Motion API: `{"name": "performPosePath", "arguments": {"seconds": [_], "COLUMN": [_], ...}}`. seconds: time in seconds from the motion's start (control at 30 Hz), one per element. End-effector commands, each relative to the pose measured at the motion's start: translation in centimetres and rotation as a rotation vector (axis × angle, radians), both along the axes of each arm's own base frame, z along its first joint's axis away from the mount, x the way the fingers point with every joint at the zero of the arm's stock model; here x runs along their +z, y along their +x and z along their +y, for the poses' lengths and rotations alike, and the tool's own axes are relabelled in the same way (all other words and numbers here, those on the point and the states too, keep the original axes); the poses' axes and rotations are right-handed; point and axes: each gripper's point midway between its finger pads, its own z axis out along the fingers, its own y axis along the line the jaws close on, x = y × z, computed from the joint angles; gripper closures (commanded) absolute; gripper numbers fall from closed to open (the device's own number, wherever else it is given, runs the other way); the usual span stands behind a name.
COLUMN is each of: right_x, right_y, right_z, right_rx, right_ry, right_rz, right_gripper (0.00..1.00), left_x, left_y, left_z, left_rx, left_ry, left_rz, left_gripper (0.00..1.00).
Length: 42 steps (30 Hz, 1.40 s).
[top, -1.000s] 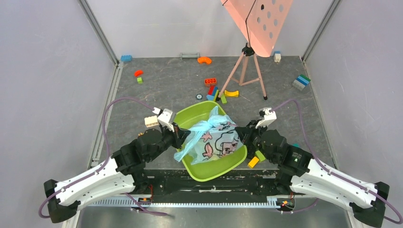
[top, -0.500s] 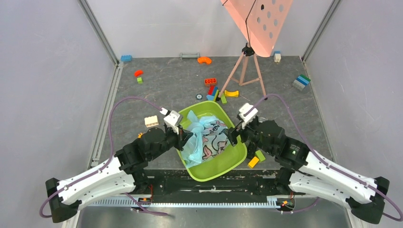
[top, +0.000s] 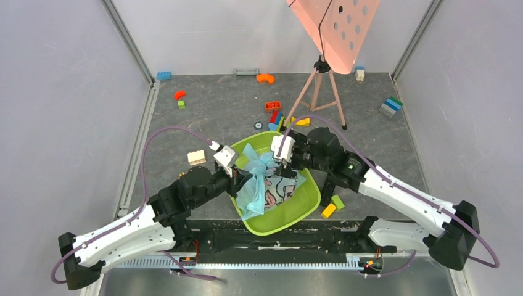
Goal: Take the fake fruits out of the plastic bag
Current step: Untie the plastic bag from the bin.
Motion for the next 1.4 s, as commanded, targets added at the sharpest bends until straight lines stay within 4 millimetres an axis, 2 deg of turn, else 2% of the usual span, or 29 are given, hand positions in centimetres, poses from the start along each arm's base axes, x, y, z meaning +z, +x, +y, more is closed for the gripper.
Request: {"name": "performPosePath", "arguments": {"seconds": [0.0,0.1,0.53,0.6,0.73,0.97,1.13,1.23,1.37], "right_x": [4.3,4.0,-1.4,-1.8,-1.5,-0.9,-1.7,-2.1,-1.6], "right_y": [0.1,0.2,1.3,1.3,1.2,0.2,-0.5,-0.5,0.5], "right_z": [2.5,3.0,4.3,4.6,4.9,4.8,4.3,3.9,3.6], "right_rx": [0.177,0.250,0.391,0.402,0.413,0.424,0.418,0.385,0.282], "right_ry": [0.058,0.028,-0.111,-0.116,-0.099,-0.048,-0.053,-0.055,-0.025], "right_rz": [-0.084,-0.039,0.189,0.215,0.225,0.219,0.249,0.268,0.252], "right_gripper": [0.13,0.13,0.15,0.22,0.43,0.67,0.83,1.00,1.00], "left_x": [1.3,1.3,1.3,1.2,1.0,0.6,0.5,0.5,0.6], "left_y": [0.0,-0.1,-0.1,-0.1,0.1,0.5,0.7,0.8,1.5], "left_z": [-0.6,-0.7,-0.7,-0.7,-0.6,-0.2,0.0,0.2,0.9], "left_rx": [-0.040,-0.046,-0.051,-0.049,-0.036,0.002,0.023,0.033,0.103], "left_ry": [-0.027,-0.024,-0.016,-0.014,-0.011,-0.006,-0.010,-0.013,-0.029], "left_rz": [-0.056,-0.053,-0.057,-0.055,-0.050,-0.041,-0.040,-0.039,-0.027], "left_gripper": [0.98,0.98,0.98,0.98,0.98,0.98,0.98,0.98,0.98]}}
